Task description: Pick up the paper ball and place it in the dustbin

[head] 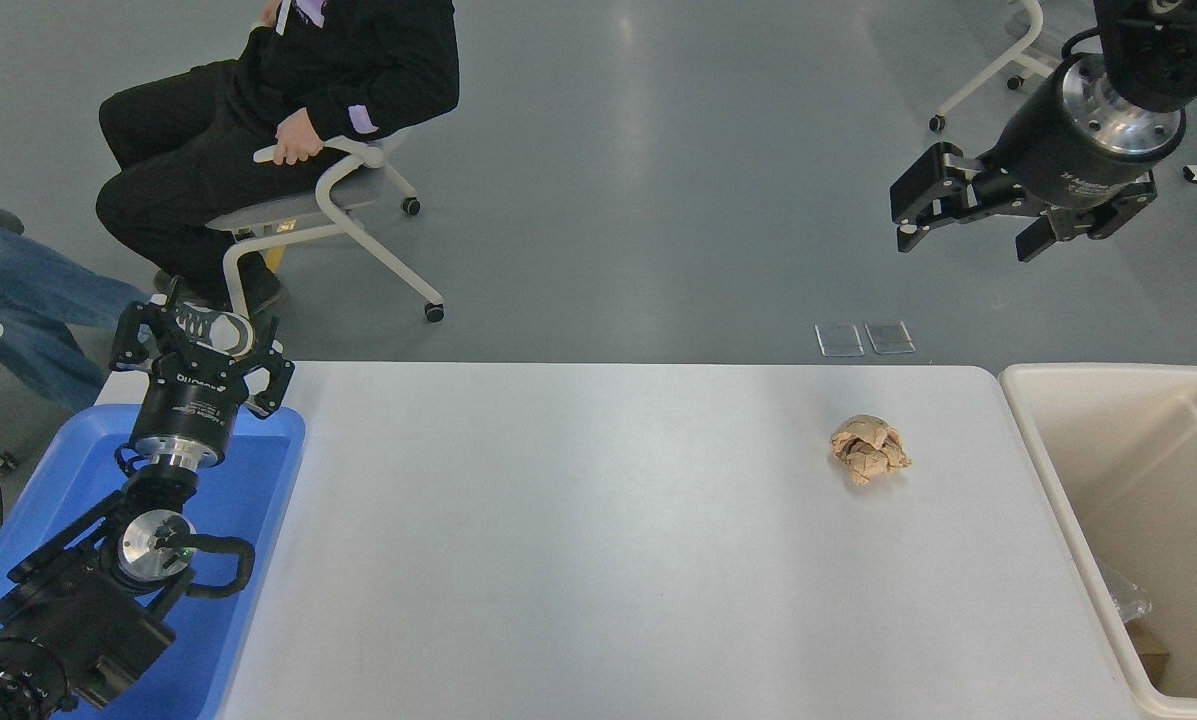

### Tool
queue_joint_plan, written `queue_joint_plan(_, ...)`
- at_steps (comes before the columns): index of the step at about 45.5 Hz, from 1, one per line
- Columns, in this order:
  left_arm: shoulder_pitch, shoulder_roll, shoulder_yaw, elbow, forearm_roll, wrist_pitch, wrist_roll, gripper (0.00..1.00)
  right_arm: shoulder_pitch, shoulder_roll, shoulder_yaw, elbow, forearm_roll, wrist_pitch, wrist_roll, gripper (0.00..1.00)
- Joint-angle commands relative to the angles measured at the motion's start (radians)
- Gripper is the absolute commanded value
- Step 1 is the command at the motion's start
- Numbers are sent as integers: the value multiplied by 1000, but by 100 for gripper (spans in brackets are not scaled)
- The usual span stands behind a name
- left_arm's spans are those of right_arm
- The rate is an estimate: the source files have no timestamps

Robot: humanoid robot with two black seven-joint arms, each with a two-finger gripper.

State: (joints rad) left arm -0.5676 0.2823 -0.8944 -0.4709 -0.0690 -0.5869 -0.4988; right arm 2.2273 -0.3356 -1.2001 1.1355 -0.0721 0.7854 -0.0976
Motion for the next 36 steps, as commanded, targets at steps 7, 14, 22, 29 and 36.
queue_joint_plan(7,0,0,0,0,0,-1,0,99,-6,1,2,0,0,0,-1,100)
queue_joint_plan(14,0,0,0,0,0,-1,0,99,-14,0,4,0,0,0,-1,100)
queue_joint_plan(22,0,0,0,0,0,-1,0,99,-14,1,5,1,0,0,-1,100)
queue_joint_plan(29,0,0,0,0,0,-1,0,99,-15,3,5,1,0,0,1,100)
queue_joint_plan(36,0,0,0,0,0,-1,0,99,0,1,5,1,0,0,-1,100)
